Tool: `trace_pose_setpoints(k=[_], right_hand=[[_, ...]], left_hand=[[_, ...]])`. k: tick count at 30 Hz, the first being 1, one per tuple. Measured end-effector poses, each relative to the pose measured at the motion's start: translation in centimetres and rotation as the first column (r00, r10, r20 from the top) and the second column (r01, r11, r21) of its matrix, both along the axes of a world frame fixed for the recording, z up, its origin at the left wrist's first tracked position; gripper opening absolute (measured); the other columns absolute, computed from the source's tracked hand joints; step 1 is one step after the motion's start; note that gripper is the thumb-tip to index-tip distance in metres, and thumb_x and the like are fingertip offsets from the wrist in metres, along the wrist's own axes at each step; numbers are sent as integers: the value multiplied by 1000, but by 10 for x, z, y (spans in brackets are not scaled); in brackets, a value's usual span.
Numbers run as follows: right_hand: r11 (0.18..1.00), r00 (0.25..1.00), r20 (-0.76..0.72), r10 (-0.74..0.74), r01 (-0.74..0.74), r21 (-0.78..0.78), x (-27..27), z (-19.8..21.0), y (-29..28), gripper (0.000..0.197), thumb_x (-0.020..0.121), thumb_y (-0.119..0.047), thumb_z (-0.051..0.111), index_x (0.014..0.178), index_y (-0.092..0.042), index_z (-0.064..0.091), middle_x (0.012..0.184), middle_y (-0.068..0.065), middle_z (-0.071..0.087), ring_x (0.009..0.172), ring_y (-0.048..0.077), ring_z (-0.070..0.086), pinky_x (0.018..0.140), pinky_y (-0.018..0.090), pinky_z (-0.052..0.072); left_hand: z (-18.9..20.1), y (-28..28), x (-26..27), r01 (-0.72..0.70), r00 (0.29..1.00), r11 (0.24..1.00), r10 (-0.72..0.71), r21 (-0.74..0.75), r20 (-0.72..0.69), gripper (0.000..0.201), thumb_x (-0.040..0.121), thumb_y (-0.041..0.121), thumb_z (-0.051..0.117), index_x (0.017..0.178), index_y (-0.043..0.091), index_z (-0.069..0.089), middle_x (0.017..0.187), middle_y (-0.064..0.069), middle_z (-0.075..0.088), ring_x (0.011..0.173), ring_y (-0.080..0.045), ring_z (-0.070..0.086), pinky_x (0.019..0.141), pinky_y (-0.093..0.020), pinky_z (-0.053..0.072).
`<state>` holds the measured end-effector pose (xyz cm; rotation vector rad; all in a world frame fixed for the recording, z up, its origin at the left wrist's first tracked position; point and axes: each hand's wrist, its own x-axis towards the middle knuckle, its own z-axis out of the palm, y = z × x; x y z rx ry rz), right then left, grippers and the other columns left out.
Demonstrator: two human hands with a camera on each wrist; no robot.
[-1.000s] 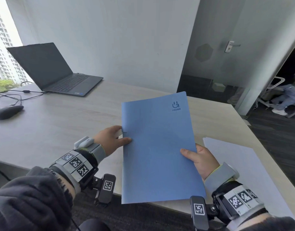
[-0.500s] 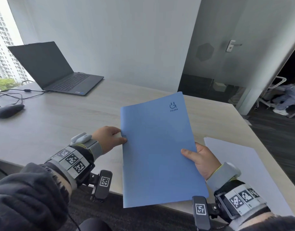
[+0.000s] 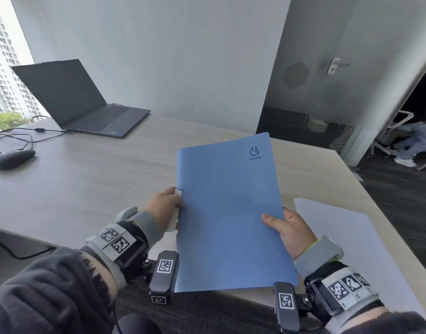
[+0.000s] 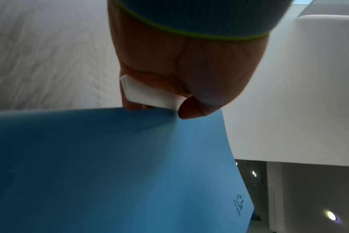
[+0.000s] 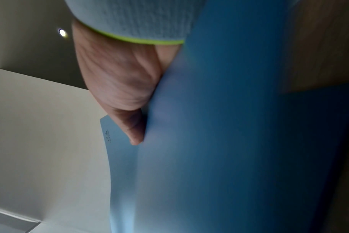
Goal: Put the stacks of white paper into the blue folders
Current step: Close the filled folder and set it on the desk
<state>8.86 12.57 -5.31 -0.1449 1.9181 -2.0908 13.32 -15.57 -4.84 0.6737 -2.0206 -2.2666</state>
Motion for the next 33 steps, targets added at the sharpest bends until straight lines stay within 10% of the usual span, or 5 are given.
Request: trace_pose_setpoints(k=[5,11,16,23,33], right_hand=[[999,999,14,-40,40,-6,2,-3,-1,20,90,0,56,106,-1,69,102,18,74,86,33,72,76,45,59],[998,998,32,-55,55,9,6,-8,-8,23,91,-1,56,111,2,67,110,24,71,98,44,68,86,56,54],[995,994,47,-94,93,30,5,-14,-12,18,91,-4,58,104,-6,70,98,14,76,82,33,73,68,42,59],[982,991,41,-131,124,146,-7,-22,-38,25,90,-3,59,115,0,65,106,18,70,90,32,67,82,42,55],[990,978,208,7,-36,139,2,-20,-67,20,96,-36,49,107,-21,58,90,12,73,67,25,67,57,31,54]], left_hand=[[-3,4,0,-56,998,994,56,98,3,52,66,-6,37,100,15,71,87,-14,66,72,-30,59,67,-37,47],[-1,12,6,-58,998,988,60,142,-9,51,76,-16,30,104,11,64,77,-9,59,44,-17,55,42,-19,44],[-14,3,15,117,993,983,-112,-144,48,99,60,10,66,150,29,29,121,-9,64,100,-31,67,82,-44,57],[-32,25,39,332,906,233,-348,-914,240,81,70,62,42,148,49,23,165,14,4,152,-14,6,118,-39,18],[-52,1,39,421,895,165,-235,-892,379,86,71,87,23,146,45,28,162,18,17,152,-17,7,119,-51,3]])
